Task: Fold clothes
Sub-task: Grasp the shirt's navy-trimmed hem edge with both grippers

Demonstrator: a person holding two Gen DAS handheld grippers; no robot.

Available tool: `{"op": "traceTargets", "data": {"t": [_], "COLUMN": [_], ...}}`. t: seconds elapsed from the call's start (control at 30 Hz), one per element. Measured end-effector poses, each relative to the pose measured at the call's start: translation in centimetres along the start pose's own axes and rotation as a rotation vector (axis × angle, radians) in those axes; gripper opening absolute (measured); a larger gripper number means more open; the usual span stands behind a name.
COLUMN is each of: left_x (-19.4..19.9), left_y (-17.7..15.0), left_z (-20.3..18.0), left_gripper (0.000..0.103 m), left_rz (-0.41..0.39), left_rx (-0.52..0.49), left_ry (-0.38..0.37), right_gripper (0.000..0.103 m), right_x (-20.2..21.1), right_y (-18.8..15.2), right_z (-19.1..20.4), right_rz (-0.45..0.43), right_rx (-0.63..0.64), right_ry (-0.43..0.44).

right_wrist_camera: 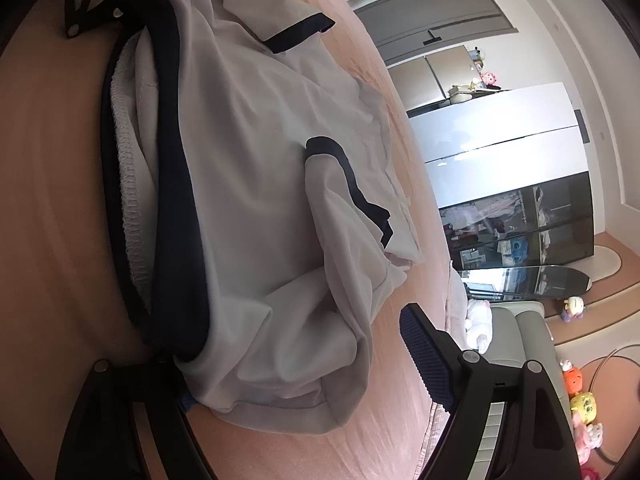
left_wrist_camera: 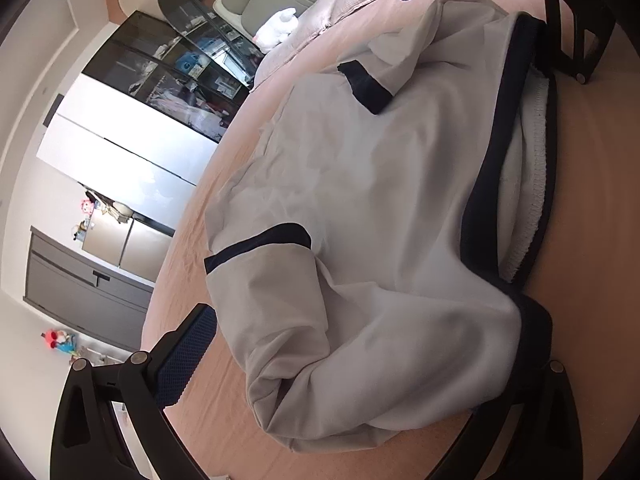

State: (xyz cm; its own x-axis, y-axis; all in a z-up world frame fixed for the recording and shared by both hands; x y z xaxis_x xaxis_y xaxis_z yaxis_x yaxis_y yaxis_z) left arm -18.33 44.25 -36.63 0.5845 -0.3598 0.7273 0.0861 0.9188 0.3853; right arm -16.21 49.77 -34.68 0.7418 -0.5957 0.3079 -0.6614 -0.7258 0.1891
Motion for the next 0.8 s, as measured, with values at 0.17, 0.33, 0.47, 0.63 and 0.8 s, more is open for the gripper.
{"op": "traceTargets", "data": {"t": [0.17,0.33,0.47,0.63,0.8], "left_x": [0.3,0.5,0.8,0.9,0.8], "left_y": [-0.3,-0.3,-0.8,-0.9,-0.7], "left_z": [-0.4,-0.6,-1.7,-3.6,-3.9], "left_gripper": [0.103,0.098,0.060,0.025,0.016], "left_rz": [-0.006,-0.030,-0.042,-0.044,-0.018], "left_rx": [0.018,0.004,0.032,0.018,0.013], "left_ry": [0.034,0.054,-0.033,-0.038,-0.086], "right_gripper": [0.083,0.065,0.014,0.013,0.013], "right_x": [0.4,0.7,2.1,2.6,2.8], "right_y": [-0.3,-0.7,-1.0,-1.3,-1.5], "right_z": [0.3,0.9,3.4,4.0,4.0], "right_rz": [-0.001,-0.005,-0.040,-0.045,-0.049], "right_rx": [-0.014,-0.027,0.035,0.025,0.012], "right_ry": [-0.004,0.048,0.061,0.029,0.030]}}
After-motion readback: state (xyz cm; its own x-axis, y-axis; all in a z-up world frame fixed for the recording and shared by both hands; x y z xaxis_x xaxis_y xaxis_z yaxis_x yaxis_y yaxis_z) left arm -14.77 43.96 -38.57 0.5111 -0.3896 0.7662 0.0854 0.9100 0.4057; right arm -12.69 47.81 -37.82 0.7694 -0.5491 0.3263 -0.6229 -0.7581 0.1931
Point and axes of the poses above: each gripper's, at about its wrist camera, not at the fingertips, and x roughly against the way its jaws point, z to its left, y to its top, the point moved 6 cm from there along -x, roughly the way its jaws point, and after that the axes turned 15 degrees about -y, right-handed, at the moved point
